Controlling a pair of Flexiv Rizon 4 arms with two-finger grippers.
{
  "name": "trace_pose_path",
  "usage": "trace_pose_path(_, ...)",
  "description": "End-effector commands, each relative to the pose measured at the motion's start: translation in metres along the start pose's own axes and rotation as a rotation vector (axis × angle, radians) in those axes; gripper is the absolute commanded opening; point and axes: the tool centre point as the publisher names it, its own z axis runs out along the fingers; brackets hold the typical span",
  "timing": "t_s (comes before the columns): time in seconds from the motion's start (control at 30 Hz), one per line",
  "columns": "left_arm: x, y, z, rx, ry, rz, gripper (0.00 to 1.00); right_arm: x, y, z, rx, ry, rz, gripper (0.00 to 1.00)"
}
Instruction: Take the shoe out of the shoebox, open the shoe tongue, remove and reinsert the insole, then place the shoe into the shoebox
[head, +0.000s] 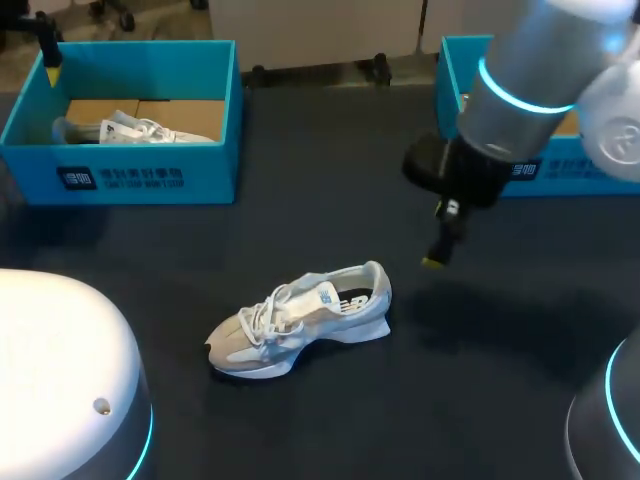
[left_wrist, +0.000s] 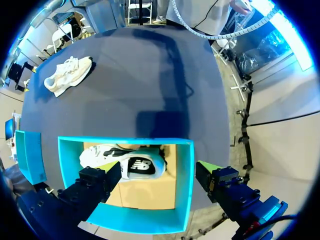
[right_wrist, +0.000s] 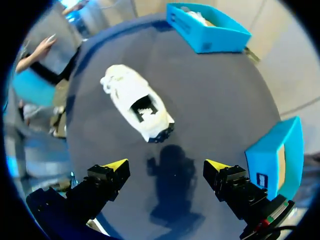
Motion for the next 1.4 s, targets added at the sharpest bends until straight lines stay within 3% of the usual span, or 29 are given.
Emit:
trace_pose_path(0.03,0.0,-0.001,0.0,-0.003,0.001,0.0,1.0,-0.003,-0.024,0.007,-0.434,0.068,-0.089,1.0)
trace_pose_path(0.27,0.0,-0.001,0.0,-0.003,0.001,0.0,1.0,-0.003,-0.04,0.022,-0.599,0.102,-0.131,1.0)
trace_pose_path(0.5,0.0,-0.001,0.0,-0.003,0.001,0.0,1.0,-0.006,-0.048,0.028,-0.693,0.12,-0.142,1.0)
trace_pose_path(0.8,0.0,-0.001,0.0,-0.003,0.001,0.0,1.0,-0.002,-0.061,0.039,-0.889,0.209,-0.19,1.0)
trace_pose_path(1.13,0.0,-0.001,0.0,-0.003,0.001,0.0,1.0,-0.013,-0.064,0.042,-0.978,0.106,-0.216,1.0)
trace_pose_path(1.4,0.0,-0.001,0.0,-0.003,0.001,0.0,1.0,-0.015,-0.065,0.044,-0.982,0.108,-0.223,1.0)
